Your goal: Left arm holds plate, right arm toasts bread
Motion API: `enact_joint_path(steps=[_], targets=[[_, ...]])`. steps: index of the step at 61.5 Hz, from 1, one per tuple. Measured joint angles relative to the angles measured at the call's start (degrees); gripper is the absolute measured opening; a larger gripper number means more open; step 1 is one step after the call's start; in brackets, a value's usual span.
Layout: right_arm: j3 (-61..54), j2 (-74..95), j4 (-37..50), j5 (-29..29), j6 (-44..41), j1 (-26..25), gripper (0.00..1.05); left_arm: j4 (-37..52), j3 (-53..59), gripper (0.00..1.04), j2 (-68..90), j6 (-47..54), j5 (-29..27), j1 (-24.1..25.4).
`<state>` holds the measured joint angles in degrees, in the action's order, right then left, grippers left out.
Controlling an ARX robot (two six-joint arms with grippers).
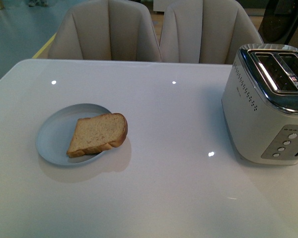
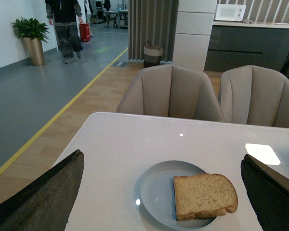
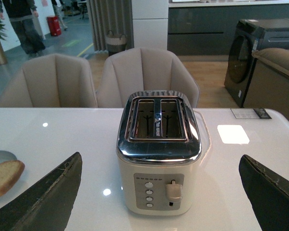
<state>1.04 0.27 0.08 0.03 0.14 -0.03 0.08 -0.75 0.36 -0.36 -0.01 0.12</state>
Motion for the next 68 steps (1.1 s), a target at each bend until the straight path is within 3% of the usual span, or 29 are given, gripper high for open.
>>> enact_joint_path(steps=[2, 5, 9, 14, 25, 31, 40, 68], targets=[[0.00, 0.00, 0.00, -0.02, 0.02, 0.00, 0.96, -2.23, -0.70, 0.98, 1.03, -0.85, 1.33, 0.31], [0.00, 0.00, 0.00, 0.00, 0.00, 0.00, 0.96, -14.69, -5.95, 0.98, 7.65, -5.33, 5.81, 1.11], [0.00, 0.00, 0.00, -0.04, 0.00, 0.00, 0.96, -24.26, -9.60, 0.98, 14.58, -8.83, 7.08, 1.51], [0.00, 0.00, 0.00, 0.00, 0.00, 0.00, 0.96, -25.73, -10.38, 0.98, 18.36, -10.97, 8.31, 2.38], [0.00, 0.00, 0.00, -0.02, 0.00, 0.00, 0.96, -13.07, -11.76, 0.98, 31.52, -10.08, 11.13, 5.49], [0.00, 0.00, 0.00, -0.02, 0.02, 0.00, 0.96, 2.99, -14.62, 0.98, 50.73, -7.69, 13.20, 7.87], [0.00, 0.00, 0.00, 0.00, 0.00, 0.00, 0.96, 15.74, -20.98, 0.98, 71.21, -6.51, 15.21, 8.57], [0.00, 0.00, 0.00, -0.02, 0.00, 0.00, 0.96, 22.99, -33.16, 0.98, 100.91, -5.49, 12.35, 10.60]])
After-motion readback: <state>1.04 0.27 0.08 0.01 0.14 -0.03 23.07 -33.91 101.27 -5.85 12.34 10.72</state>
